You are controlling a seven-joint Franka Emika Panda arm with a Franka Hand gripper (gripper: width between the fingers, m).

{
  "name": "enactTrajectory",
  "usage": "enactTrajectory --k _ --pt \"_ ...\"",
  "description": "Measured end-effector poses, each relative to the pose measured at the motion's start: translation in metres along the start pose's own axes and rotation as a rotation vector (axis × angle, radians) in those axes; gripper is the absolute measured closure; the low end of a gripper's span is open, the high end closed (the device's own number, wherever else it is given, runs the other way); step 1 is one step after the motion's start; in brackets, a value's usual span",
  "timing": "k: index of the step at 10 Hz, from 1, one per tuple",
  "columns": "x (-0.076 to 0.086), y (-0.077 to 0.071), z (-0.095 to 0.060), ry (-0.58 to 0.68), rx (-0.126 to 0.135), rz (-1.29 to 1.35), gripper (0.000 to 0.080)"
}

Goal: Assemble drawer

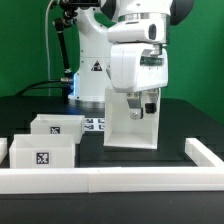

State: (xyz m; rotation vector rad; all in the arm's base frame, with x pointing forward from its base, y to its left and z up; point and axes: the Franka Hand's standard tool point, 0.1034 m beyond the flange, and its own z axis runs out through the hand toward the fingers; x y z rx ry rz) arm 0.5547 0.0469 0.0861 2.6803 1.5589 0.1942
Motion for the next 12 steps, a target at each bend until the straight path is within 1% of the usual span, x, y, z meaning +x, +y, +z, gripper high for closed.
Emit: enactTrajectory --k 1,5,6,7,8,9,10,11,12 --pt "-0.002 -0.002 0.001 -0.002 0.003 -0.001 0.015" --pt "-0.002 -0.002 0.002 -0.002 0.004 0.0 0.015" --pt "-0.001 -0.003 0.001 -0.002 0.004 0.037 0.015" --pt "0.0 -0.005 -0.003 -0.001 0.002 0.14 0.015" --pt "0.004 -0.01 -0.006 -0.007 0.01 0.302 0.015" --pt "0.009 -0.016 -0.008 -0.02 0.026 0.469 0.015" --pt "0.013 -0.019 -0.009 -0.025 0.031 0.562 0.015" --pt "0.016 -0.02 -0.009 -0.019 0.028 0.596 0.015" --pt "0.017 -0.021 -0.009 -0.017 0.035 0.682 0.015"
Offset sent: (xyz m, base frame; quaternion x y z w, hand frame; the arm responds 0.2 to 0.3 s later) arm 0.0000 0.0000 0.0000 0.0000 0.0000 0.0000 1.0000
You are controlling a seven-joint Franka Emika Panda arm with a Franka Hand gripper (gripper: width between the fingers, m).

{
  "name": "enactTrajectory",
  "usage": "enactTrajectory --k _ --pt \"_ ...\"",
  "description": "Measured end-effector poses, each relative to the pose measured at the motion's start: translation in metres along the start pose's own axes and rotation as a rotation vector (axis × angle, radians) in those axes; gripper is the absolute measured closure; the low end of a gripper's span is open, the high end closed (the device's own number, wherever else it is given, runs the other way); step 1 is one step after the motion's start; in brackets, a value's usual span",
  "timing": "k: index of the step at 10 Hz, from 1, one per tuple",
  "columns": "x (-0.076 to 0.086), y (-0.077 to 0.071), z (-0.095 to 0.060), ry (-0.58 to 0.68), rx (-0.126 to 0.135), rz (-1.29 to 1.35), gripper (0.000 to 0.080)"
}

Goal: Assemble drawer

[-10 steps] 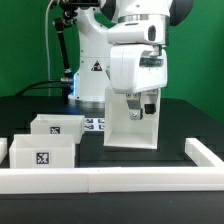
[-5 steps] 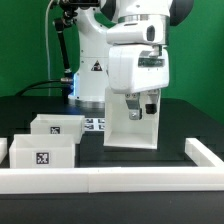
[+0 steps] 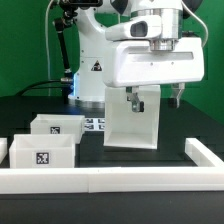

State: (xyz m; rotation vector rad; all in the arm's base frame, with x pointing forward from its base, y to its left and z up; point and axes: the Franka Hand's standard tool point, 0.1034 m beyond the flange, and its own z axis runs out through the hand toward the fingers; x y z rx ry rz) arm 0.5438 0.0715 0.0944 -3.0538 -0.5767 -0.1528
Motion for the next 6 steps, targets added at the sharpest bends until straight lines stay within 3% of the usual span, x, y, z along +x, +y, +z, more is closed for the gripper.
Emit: enactTrajectory --k 3,6 --pt "-0.001 -0.004 0.0 0.001 0.014 0.201 0.015" --pt "-0.016 -0.016 -0.019 -0.006 0.025 0.504 0.015"
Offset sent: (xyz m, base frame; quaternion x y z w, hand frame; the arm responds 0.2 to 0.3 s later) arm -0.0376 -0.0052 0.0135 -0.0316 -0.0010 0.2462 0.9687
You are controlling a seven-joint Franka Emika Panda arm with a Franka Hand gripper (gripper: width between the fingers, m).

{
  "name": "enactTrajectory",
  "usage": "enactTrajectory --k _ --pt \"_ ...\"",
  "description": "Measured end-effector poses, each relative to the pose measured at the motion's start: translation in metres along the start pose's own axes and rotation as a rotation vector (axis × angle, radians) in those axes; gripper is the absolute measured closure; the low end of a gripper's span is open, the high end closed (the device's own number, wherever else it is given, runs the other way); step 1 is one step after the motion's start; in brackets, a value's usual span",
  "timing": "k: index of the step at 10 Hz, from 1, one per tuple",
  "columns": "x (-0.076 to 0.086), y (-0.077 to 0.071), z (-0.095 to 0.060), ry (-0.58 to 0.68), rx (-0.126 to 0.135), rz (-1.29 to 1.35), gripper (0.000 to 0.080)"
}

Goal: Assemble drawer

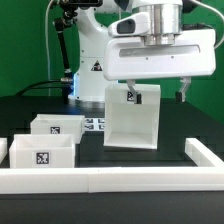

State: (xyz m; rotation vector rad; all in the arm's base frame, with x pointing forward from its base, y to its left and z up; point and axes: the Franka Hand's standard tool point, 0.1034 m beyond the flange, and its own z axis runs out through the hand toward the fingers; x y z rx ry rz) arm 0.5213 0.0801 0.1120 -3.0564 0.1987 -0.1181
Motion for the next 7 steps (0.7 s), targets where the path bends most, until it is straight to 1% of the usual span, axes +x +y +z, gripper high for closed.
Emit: enactTrajectory --k 2,3,4,5,7 --pt "-0.007 0.0 -0.022 0.004 -0.006 0.014 0.015" --pt "-0.013 0.001 -0.029 0.008 -0.008 0.014 0.015" --pt "-0.022 0.001 -0.034 0.009 -0.012 0.017 0.015" --pt "-0.034 0.001 -0.036 0.01 -0.015 0.018 0.015" --pt "-0.054 0.001 -0.027 0.011 -0.018 0.02 0.015"
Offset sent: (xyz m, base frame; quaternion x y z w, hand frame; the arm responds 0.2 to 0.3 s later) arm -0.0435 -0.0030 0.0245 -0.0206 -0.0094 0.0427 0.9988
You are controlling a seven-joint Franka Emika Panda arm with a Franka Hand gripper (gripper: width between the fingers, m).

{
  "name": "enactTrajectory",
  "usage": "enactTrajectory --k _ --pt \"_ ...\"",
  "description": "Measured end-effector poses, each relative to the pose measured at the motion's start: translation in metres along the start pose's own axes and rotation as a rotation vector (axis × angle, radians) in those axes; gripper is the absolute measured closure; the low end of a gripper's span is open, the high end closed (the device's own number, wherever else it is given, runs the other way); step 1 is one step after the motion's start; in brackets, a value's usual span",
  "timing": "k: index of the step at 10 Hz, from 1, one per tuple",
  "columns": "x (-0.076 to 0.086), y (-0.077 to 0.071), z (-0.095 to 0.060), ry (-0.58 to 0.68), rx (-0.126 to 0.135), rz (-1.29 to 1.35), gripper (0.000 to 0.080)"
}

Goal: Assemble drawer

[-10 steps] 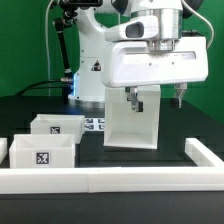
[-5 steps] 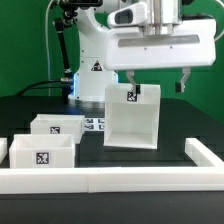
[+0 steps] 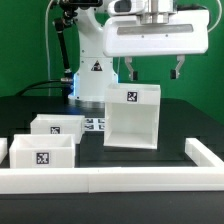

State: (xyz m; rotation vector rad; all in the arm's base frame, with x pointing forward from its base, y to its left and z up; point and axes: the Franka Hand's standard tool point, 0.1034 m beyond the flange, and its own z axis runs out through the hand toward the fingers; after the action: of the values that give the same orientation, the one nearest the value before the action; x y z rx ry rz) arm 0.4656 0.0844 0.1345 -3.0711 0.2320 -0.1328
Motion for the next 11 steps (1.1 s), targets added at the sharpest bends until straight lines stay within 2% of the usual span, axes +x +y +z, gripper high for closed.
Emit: enactTrajectory --k 2,5,6,7,8,11 --pt "-0.024 -0.003 0.015 -0.01 -0.003 0.007 0.015" --pt "-0.023 -0.003 0.017 -0.014 -0.003 0.001 0.015" --pt "-0.019 -0.005 0.025 -0.023 -0.002 0.017 0.015" --pt "-0.023 -0.01 0.034 -0.029 -0.003 0.033 0.015" --pt "-0.029 -0.015 0.036 -0.035 -0.008 0.017 0.015" --pt "-0.031 -0.016 0.037 -0.039 -0.009 0.015 0.0164"
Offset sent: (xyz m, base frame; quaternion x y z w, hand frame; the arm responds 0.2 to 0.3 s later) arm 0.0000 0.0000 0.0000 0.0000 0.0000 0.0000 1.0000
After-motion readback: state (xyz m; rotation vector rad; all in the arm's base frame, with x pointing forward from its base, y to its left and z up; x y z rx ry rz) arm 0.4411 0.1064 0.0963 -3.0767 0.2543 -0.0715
